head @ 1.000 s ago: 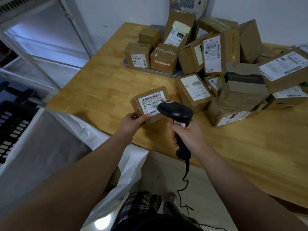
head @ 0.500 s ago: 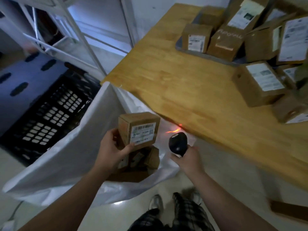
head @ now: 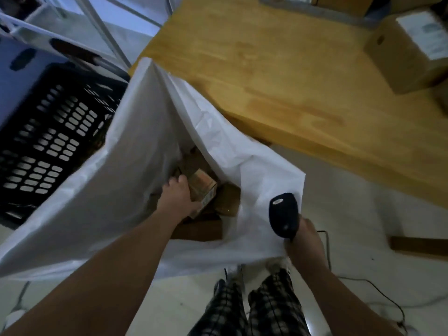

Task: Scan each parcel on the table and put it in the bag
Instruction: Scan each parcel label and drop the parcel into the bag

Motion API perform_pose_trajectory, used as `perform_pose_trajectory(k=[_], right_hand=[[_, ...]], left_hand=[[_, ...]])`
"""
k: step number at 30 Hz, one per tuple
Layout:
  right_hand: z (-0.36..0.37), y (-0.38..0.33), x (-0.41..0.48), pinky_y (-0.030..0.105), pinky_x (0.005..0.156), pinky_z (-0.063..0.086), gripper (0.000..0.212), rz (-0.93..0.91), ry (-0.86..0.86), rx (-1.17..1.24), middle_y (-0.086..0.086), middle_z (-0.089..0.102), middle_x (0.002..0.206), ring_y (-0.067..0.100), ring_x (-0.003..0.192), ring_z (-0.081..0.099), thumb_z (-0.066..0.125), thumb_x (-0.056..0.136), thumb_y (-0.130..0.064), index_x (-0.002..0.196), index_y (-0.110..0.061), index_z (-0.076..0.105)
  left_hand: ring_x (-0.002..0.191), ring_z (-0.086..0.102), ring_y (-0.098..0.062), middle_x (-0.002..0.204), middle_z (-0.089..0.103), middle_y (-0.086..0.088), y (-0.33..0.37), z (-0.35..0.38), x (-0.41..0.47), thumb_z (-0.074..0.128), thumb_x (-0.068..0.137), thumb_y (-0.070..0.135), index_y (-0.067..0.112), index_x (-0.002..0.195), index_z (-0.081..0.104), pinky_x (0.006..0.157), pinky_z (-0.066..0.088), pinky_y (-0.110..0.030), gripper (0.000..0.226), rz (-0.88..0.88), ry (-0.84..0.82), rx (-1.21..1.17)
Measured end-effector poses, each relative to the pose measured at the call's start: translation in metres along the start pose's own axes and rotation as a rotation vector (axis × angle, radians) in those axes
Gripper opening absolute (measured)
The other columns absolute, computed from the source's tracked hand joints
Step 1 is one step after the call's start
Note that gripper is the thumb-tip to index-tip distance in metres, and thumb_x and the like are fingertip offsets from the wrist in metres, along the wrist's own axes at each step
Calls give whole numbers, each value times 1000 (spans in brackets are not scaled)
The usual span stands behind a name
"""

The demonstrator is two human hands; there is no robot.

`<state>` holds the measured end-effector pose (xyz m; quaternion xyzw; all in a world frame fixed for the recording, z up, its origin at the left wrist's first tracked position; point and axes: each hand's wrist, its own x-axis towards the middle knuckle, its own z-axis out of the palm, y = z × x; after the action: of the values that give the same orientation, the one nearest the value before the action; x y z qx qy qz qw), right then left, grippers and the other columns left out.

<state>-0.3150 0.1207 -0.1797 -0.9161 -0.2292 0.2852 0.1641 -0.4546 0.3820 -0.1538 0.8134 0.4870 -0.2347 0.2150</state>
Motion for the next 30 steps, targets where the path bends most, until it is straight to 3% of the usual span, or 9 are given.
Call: perform_pose_trajectory(k=[4, 10, 13, 16, 22, 25, 28, 30], right_hand=[[-2, 12, -30, 33, 61, 35, 29, 26, 47, -84, 14, 55, 109, 38, 87, 56, 56, 83, -2, 113, -4, 57], [4, 8, -22, 34, 61, 38, 27, 27, 121, -69, 14, 52, 110, 34, 79, 52, 55, 85, -2, 112, -4, 56], [-1, -3, -14, 32, 61, 36, 29, 27, 166, -23, 13, 51, 112, 28, 73, 45, 52, 85, -2, 114, -5, 54], [-8, -12, -12, 32, 61, 34, 34, 25, 184, 16, 15, 50, 113, 35, 78, 50, 51, 80, 1, 113, -4, 54], [-29, -24, -8, 31, 66, 35, 37, 84, 152, 106, 14, 45, 124, 26, 71, 43, 57, 82, 0, 119, -4, 53], [-47, -23, -7, 32, 67, 38, 28, 65, 137, 90, 15, 42, 131, 30, 72, 49, 57, 81, -2, 109, -5, 55], [-75, -27, -4, 32, 69, 37, 15, 59, 186, 141, 20, 47, 124, 30, 78, 48, 56, 84, -2, 97, -6, 53], [-99, -32, 1, 33, 71, 36, 8, 54, 214, 168, 23, 48, 123, 34, 91, 51, 54, 85, 0, 87, -7, 52]], left_hand=[[130, 32, -36, 138, 35, -18, 7, 30, 4, 77, 75, 48, 6, 139, 27, 104, 35, -42, 91, 25, 20, 44], [127, 36, -34, 139, 34, -17, 16, 51, 12, 71, 77, 55, 10, 139, 28, 102, 38, -40, 88, 26, 115, 128], [127, 35, -35, 139, 33, -17, 19, 46, 11, 65, 83, 53, 10, 140, 29, 103, 36, -41, 80, 82, 128, 96], [125, 37, -34, 137, 35, -16, 23, 32, 1, 60, 85, 58, 10, 140, 30, 102, 38, -41, 79, 130, 158, 83], [122, 37, -34, 135, 38, -16, 41, -11, -26, 58, 87, 58, 9, 138, 35, 101, 36, -41, 74, 207, 213, 2], [125, 36, -34, 137, 37, -16, 61, -34, -43, 59, 87, 57, 9, 139, 35, 103, 35, -42, 74, 235, 229, -53], [127, 35, -34, 139, 37, -16, 84, -57, -56, 57, 88, 56, 9, 142, 34, 103, 35, -43, 74, 277, 257, -72], [126, 37, -33, 138, 39, -16, 101, -70, -60, 55, 89, 56, 8, 141, 35, 102, 36, -42, 74, 321, 285, -68]])
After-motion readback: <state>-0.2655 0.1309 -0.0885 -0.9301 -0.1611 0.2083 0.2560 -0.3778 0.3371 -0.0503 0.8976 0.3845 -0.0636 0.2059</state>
